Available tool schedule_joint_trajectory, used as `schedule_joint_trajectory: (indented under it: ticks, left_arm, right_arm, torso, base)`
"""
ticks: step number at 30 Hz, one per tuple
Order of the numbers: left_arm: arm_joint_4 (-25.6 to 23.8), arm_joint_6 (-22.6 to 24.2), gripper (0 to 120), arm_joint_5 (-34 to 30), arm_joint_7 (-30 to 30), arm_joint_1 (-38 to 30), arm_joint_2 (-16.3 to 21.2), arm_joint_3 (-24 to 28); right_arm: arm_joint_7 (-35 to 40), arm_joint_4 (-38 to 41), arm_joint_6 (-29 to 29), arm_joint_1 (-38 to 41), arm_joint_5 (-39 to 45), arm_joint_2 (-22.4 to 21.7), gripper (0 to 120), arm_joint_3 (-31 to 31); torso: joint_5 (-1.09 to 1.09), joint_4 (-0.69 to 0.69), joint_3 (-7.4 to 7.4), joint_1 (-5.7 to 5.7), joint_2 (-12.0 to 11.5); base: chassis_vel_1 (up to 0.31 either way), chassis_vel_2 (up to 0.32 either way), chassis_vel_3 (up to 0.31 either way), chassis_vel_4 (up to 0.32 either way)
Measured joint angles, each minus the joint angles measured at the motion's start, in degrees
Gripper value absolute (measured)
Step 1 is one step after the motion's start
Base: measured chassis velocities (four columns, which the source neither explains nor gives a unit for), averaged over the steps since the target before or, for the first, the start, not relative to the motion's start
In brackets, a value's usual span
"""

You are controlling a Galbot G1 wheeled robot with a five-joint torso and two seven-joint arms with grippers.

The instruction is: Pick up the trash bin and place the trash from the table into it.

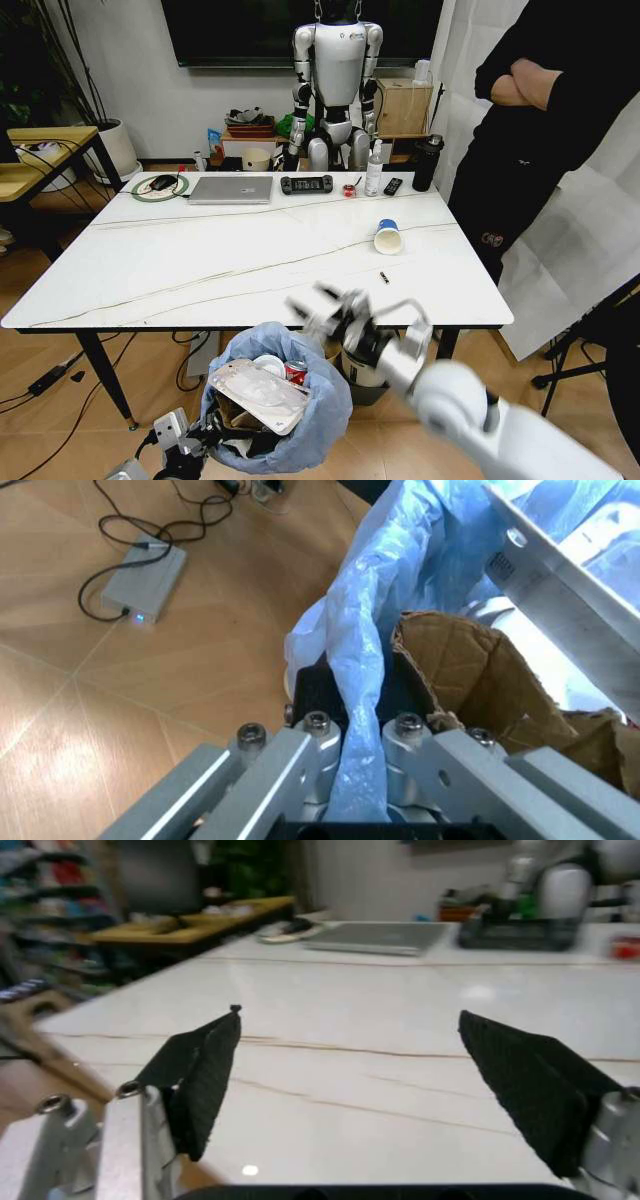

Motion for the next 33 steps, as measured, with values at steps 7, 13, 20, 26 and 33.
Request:
schedule_joint_trajectory:
  ticks: [7, 13, 20, 26, 33]
  left_arm:
    - [0.0, -0.1, 0, 0.3, 0.3, 0.1, -0.1, 0.2]
    - [-0.4, -0.4, 0, 0.3, 0.4, 0.4, 0.1, -0.2]
    - [-0.4, -0.4, 0, 0.3, 0.4, 0.5, 0.1, -0.2]
    - [-0.7, -0.5, 0, 0.1, 0.3, 0.6, 0.3, -0.2]
    - [-0.7, -0.5, 0, -0.1, 0.2, 0.5, 0.4, -0.3]
  right_arm:
    - [3.1, -7.9, -4.1, 3.3, -0.2, 1.2, 99, 1.6]
    - [2.2, -16.8, -7.1, 5.0, -1.4, 1.3, 100, 1.4]
    - [1.0, -21.5, -7.1, 6.9, -1.9, 1.7, 98, 0.9]
    - [-0.4, -23.6, -6.3, 7.3, -2.2, 1.4, 81, 0.7]
    - [-0.4, -23.1, -6.2, 6.4, -2.1, 1.0, 57, 0.7]
  torso:
    - [0.0, -0.01, 0.0, 0.0, 0.0]
    - [0.0, -0.02, -0.01, -0.01, 0.0]
    - [0.0, -0.01, -0.01, -0.01, 0.0]
    - [0.0, -0.02, -0.01, -0.02, 0.0]
    - [0.0, -0.01, -0.01, -0.02, 0.0]
  base:
    - [0.0, 0.0, 0.0, 0.0]
    - [0.0, 0.0, 0.0, 0.0]
    - [0.0, 0.0, 0.0, 0.0]
    - [0.0, 0.0, 0.0, 0.0]
    - [0.0, 0.0, 0.0, 0.0]
